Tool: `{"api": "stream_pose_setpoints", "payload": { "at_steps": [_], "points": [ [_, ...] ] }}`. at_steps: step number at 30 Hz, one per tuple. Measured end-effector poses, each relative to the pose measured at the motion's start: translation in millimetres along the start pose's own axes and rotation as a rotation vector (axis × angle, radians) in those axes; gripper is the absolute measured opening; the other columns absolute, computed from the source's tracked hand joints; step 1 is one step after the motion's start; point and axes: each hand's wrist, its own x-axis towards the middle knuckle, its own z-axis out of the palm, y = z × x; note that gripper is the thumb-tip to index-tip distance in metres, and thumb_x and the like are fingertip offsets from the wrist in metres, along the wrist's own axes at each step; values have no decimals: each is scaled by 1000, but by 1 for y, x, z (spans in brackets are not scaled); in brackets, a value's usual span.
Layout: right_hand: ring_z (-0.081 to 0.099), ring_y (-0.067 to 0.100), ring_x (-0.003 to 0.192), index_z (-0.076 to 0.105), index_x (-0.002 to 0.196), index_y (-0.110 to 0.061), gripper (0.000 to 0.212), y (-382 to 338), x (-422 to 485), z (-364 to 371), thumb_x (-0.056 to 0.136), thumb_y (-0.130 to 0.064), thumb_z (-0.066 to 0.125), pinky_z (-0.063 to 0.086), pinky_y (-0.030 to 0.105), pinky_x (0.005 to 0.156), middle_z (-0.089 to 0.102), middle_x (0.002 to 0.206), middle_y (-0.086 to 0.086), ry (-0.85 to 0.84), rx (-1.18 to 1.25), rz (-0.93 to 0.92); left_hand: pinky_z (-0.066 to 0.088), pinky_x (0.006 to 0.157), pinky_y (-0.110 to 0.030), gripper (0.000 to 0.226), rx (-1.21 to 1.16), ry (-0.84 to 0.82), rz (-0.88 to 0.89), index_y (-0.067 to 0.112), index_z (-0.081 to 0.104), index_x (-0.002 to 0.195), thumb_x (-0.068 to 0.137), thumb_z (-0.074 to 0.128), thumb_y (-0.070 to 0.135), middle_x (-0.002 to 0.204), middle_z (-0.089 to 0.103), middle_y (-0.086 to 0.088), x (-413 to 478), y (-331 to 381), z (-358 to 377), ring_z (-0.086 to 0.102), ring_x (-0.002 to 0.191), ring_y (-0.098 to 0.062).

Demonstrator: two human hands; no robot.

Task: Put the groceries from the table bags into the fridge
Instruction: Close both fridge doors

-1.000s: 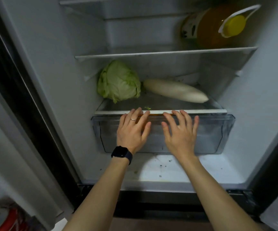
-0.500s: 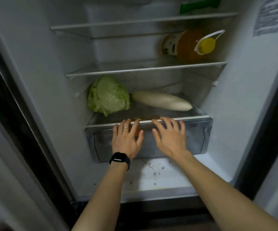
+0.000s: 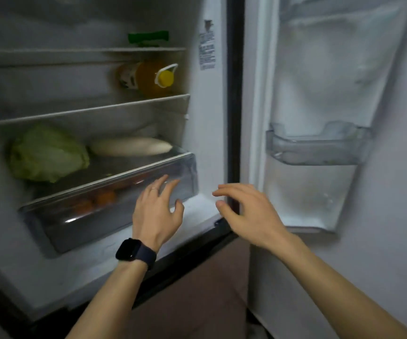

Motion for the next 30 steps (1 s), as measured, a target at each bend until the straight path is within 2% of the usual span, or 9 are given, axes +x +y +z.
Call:
{"api": "stream_pose_setpoints", "payload": {
  "at_steps": [5, 9, 12, 14, 16, 19, 23, 26, 30],
  "points": [
    [63, -1, 107, 75, 103, -33, 13, 44, -48, -87, 96, -28, 65, 49, 23, 93, 71, 108, -22, 199, 199, 219, 39, 110, -40, 50, -294, 90, 229, 30, 53, 140, 90, 62, 26, 150, 44, 0, -2, 113, 4, 41, 136, -21],
    [68, 4, 92, 75, 93, -29, 12, 79, -56, -147, 96, -22, 65, 53, 25, 85, 75, 94, -15, 444, 287, 336, 38, 111, -37, 52, -424, 157, 360, 31, 51, 141, 90, 62, 28, 153, 40, 1, 12, 189, 0, 38, 138, -20],
    [68, 9, 93, 73, 91, -30, 13, 113, -47, -181, 93, -37, 61, 55, 38, 87, 74, 92, -13, 612, 347, 410, 37, 113, -46, 53, -410, 207, 422, 31, 50, 142, 90, 58, 36, 154, 39, -1, 27, 234, 2, 36, 140, -21],
    [66, 10, 99, 70, 93, -34, 25, 137, -34, -198, 86, -51, 54, 55, 46, 93, 71, 96, -17, 652, 379, 462, 34, 113, -54, 52, -350, 212, 430, 31, 50, 142, 91, 56, 41, 153, 41, -2, 36, 260, 7, 35, 142, -23],
    [64, 13, 104, 65, 106, -35, 25, 160, -18, -210, 92, -50, 50, 51, 49, 99, 68, 105, -16, 628, 399, 508, 24, 116, -59, 51, -247, 214, 390, 35, 50, 141, 92, 52, 48, 154, 41, -1, 44, 283, 14, 31, 145, -22],
    [58, 22, 121, 55, 135, -22, 41, 188, 7, -219, 101, -43, 45, 45, 45, 107, 60, 122, -3, 525, 428, 547, 8, 116, -62, 50, -140, 219, 254, 44, 52, 136, 91, 42, 65, 154, 41, 3, 51, 309, 27, 27, 147, -19],
    [39, 22, 142, 40, 150, -12, 52, 205, 26, -215, 107, -40, 34, 26, 25, 111, 44, 153, 7, 351, 389, 533, 12, 113, -67, 50, -50, 363, 200, 40, 69, 113, 83, 51, 76, 141, 55, 3, 53, 318, 45, 43, 137, -22],
    [23, 22, 151, 22, 158, -12, 63, 210, 26, -192, 106, -47, 30, 17, 32, 120, 25, 164, 8, 221, 365, 547, 17, 113, -65, 50, -20, 444, 209, 35, 72, 105, 81, 56, 75, 136, 59, 3, 53, 315, 50, 51, 128, -22],
    [22, 25, 151, 17, 159, -24, 63, 216, 12, -163, 105, -48, 36, 20, 43, 122, 25, 164, 6, 323, 370, 496, 17, 113, -65, 54, -30, 443, 194, 37, 69, 115, 82, 51, 76, 139, 56, 4, 48, 316, 48, 50, 127, -21]
  ]
}}
